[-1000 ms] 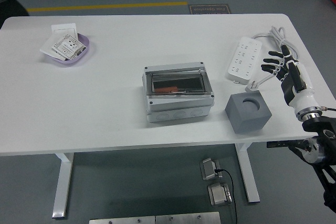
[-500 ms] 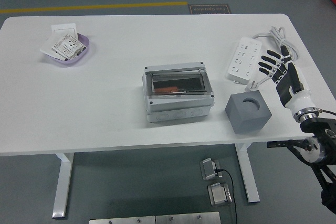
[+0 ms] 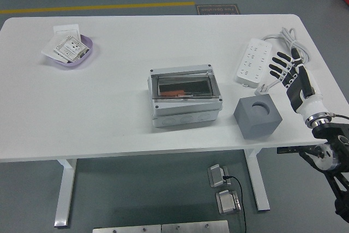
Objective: Pick up the cylinder from the cube,place it in the box,flap close box
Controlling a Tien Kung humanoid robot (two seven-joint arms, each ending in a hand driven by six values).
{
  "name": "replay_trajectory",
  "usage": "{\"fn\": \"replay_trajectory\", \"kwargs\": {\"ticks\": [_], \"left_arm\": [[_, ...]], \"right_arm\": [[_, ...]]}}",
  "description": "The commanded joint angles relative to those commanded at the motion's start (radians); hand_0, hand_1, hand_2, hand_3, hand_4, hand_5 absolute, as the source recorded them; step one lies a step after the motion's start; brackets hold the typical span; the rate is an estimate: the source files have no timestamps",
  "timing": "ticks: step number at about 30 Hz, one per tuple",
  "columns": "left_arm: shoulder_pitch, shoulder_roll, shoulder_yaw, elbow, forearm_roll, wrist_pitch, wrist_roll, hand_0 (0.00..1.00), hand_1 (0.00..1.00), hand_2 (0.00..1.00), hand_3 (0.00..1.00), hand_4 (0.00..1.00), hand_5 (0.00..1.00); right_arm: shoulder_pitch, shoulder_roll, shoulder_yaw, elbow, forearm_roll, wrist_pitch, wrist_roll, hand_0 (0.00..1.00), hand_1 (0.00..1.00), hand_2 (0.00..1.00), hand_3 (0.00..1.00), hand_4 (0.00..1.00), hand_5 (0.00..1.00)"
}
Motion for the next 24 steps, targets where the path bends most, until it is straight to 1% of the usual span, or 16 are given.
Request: {"fn": "replay_trajectory", "kwargs": {"ticks": [3,8,12,13,16,18,24], "left_arm": [[-0.002,0.000,-0.023,-0.004,0.021,0.000,0.000,0.626,0.648,0.607,0.627,0.643,0.172],[-0.006,-0.002,-0.087,-0.019,0.081,0.002,-0.001,0.626,0.649,0.607,0.626,0.642,0.173],[-0.010,0.001,-0.118,-0.028,0.109,0.002,0.000,0.626,0.649,0.607,0.626,0.642,0.173],[-0.011,0.003,-0.120,-0.028,0.109,0.003,0.000,0.626,0.649,0.607,0.626,0.641,0.173],[-0.012,0.010,-0.117,-0.027,0.098,0.003,0.001,0.626,0.649,0.607,0.626,0.641,0.173],[-0.010,0.017,-0.107,-0.023,0.079,0.003,0.001,0.626,0.649,0.607,0.626,0.641,0.174],[-0.002,0.036,-0.066,-0.012,0.015,0.003,0.004,0.626,0.649,0.607,0.626,0.641,0.174]], "right_arm": [[0.000,-0.001,-0.001,0.003,-0.012,-0.002,-0.001,0.877,0.781,0.800,0.792,0.983,0.831],[-0.002,-0.003,0.001,0.009,-0.028,-0.009,0.003,0.879,0.778,0.795,0.788,0.985,0.834],[-0.002,-0.004,0.005,0.010,-0.039,-0.015,0.007,0.879,0.778,0.795,0.788,0.985,0.834],[-0.003,-0.004,0.007,0.010,-0.041,-0.016,0.008,0.878,0.768,0.781,0.772,0.984,0.837],[-0.007,0.000,0.015,0.011,-0.046,-0.018,0.009,0.878,0.768,0.781,0.772,0.984,0.837],[-0.011,0.005,0.018,0.011,-0.049,-0.018,0.009,0.864,0.749,0.761,0.753,0.983,0.840],[-0.015,0.018,0.013,0.007,-0.058,-0.020,0.008,0.864,0.749,0.761,0.753,0.983,0.840]]}}
